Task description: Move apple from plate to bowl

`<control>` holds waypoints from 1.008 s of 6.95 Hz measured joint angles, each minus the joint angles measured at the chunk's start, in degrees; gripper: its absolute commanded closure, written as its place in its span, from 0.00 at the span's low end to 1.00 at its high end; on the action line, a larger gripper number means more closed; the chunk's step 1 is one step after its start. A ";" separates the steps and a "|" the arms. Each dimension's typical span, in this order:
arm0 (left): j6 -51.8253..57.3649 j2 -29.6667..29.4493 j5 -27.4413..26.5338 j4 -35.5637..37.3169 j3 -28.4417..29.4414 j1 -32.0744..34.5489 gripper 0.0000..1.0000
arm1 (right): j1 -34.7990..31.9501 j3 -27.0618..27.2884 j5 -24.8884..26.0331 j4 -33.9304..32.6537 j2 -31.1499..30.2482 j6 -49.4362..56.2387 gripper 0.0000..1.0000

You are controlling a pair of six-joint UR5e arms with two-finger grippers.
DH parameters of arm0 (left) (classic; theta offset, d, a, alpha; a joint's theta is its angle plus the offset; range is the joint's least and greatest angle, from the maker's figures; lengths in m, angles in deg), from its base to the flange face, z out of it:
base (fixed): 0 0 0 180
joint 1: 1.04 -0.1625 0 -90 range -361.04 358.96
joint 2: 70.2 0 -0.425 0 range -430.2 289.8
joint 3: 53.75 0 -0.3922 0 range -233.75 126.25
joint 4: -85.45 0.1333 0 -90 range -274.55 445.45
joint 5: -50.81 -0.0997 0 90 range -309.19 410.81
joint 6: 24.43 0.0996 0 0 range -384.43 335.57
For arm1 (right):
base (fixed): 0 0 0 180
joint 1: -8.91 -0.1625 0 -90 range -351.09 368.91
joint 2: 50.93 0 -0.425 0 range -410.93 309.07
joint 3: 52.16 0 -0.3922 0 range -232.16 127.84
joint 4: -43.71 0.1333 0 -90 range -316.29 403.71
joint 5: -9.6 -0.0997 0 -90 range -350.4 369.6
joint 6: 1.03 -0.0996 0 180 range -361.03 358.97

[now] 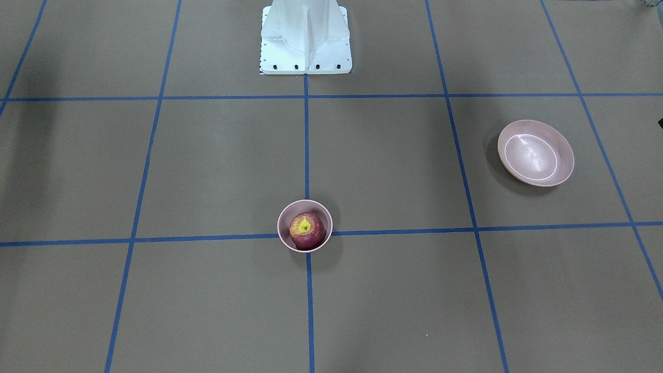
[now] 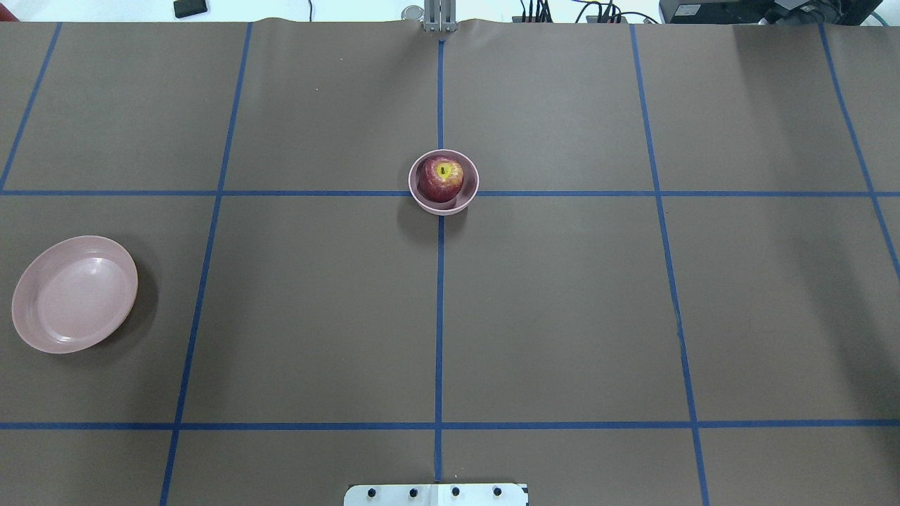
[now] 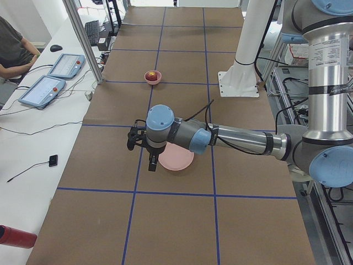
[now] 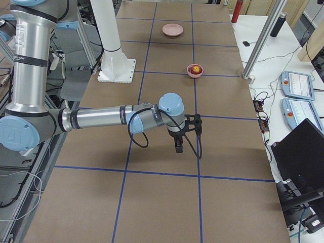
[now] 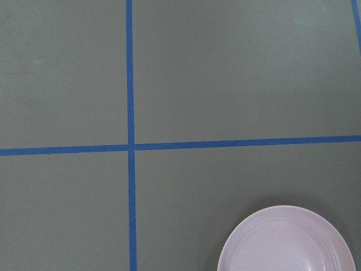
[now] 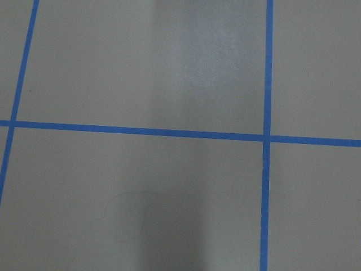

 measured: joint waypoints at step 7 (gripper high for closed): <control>-5.43 0.03 0.06 -0.09 -1.00 -0.06 0.02 | 0.37 1.77 -0.45 0.22 -1.24 -0.02 0.00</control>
